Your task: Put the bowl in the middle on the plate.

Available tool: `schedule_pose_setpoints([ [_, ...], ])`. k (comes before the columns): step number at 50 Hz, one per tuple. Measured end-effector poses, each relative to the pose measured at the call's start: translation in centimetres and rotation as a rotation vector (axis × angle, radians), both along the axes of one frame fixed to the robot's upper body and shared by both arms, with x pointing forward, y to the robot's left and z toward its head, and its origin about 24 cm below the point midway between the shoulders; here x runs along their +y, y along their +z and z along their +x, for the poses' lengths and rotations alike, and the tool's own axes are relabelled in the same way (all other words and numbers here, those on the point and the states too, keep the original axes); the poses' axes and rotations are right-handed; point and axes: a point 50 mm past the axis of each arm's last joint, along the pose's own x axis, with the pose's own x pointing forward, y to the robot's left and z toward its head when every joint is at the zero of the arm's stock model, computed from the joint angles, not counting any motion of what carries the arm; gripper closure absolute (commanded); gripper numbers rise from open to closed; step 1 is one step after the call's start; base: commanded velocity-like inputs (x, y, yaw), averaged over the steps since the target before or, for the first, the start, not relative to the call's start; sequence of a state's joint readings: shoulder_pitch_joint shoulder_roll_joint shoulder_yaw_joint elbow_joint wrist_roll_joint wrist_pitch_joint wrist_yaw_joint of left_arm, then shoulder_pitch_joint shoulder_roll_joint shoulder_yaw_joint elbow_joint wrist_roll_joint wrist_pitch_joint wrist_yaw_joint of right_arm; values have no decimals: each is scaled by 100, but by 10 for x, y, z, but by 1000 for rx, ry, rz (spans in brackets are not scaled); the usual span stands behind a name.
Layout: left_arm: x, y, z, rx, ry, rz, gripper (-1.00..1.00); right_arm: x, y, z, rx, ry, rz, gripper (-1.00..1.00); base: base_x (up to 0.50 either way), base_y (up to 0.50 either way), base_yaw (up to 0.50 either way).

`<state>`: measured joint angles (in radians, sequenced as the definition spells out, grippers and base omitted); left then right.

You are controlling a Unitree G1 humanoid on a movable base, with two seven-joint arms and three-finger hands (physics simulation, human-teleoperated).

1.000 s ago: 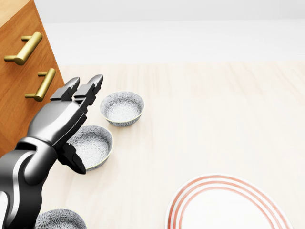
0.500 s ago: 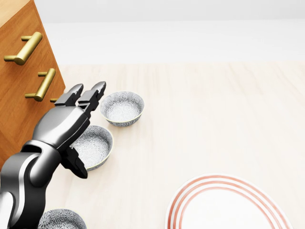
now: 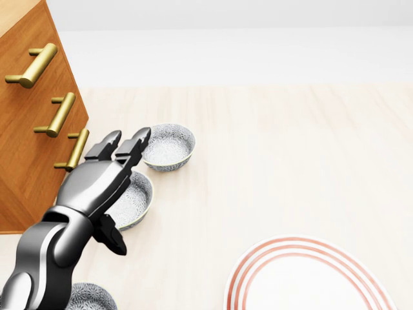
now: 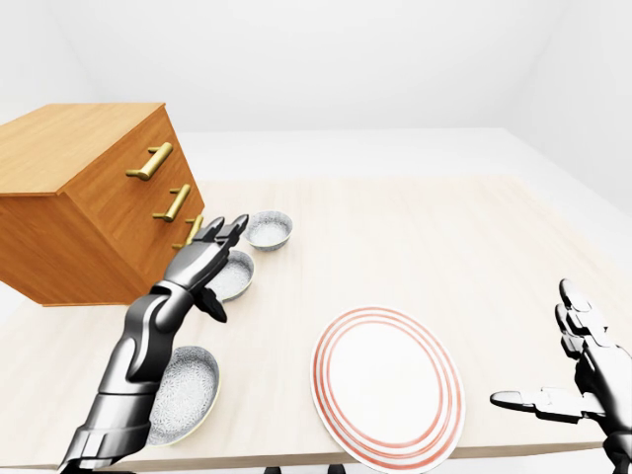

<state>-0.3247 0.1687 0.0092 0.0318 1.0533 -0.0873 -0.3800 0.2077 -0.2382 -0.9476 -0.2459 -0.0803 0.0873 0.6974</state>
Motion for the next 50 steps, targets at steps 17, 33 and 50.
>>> schedule_pose_setpoints([
  [17,-1,-16,-3,26,16,-10,-100,0,1,0,-1,0,-3,-100,0,0,0],
  [33,-2,-23,-4,36,21,-14,-100,0,0,0,3,0,-3,-100,0,0,0],
  [50,-3,-23,0,21,23,22,-100,1,0,-1,3,-1,-4,-100,0,0,0],
])
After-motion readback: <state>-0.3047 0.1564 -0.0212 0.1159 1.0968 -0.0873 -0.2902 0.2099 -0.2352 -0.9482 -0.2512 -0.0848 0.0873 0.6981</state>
